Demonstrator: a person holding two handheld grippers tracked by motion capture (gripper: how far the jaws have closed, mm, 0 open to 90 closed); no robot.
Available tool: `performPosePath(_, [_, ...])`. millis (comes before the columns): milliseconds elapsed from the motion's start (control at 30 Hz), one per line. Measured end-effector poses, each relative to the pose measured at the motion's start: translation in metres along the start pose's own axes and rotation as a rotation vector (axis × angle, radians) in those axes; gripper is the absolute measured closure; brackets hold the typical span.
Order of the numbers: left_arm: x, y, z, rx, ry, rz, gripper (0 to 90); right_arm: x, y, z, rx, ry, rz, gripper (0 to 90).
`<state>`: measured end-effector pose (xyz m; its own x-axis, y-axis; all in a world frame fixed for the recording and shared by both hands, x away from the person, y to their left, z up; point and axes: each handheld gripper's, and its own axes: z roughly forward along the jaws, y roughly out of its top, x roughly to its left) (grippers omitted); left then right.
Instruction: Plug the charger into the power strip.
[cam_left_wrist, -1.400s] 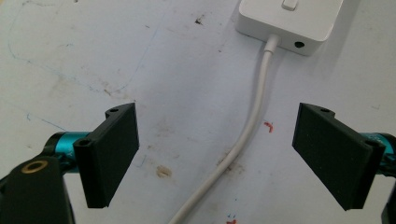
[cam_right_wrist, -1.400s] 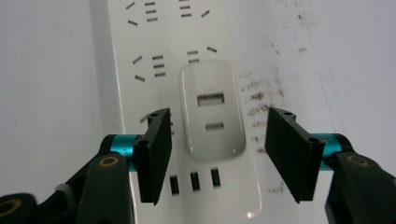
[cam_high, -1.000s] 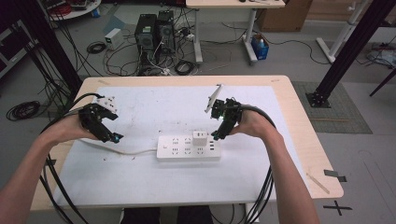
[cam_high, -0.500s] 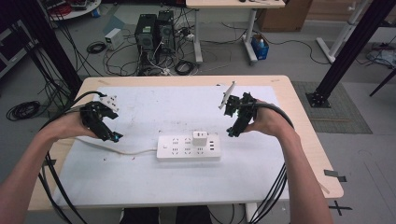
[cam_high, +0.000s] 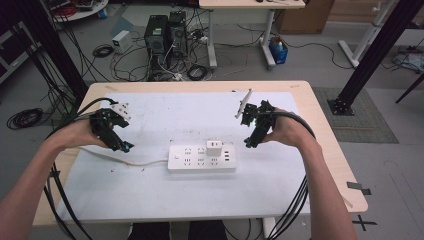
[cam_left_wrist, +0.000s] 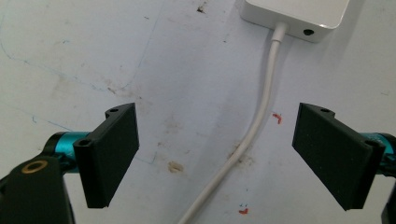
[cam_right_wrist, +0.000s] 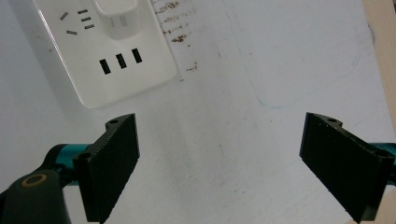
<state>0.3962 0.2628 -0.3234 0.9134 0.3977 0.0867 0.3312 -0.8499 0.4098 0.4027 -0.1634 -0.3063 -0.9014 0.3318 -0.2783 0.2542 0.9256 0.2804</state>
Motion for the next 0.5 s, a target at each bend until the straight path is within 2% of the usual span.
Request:
performPosePath(267, [-0.001, 0.0011, 0.0009, 0.008, -0.002, 0.014, 14.8, 0.0008, -0.0001, 0.0008, 0.005, 0.004, 0.0, 11.4])
performPosePath(500, [-0.0011, -0.0005, 0.0056, 0.018, -0.003, 0.005, 14.8, 0.0025, -0.0014, 0.0048, 0.011, 0.015, 0.001, 11.4])
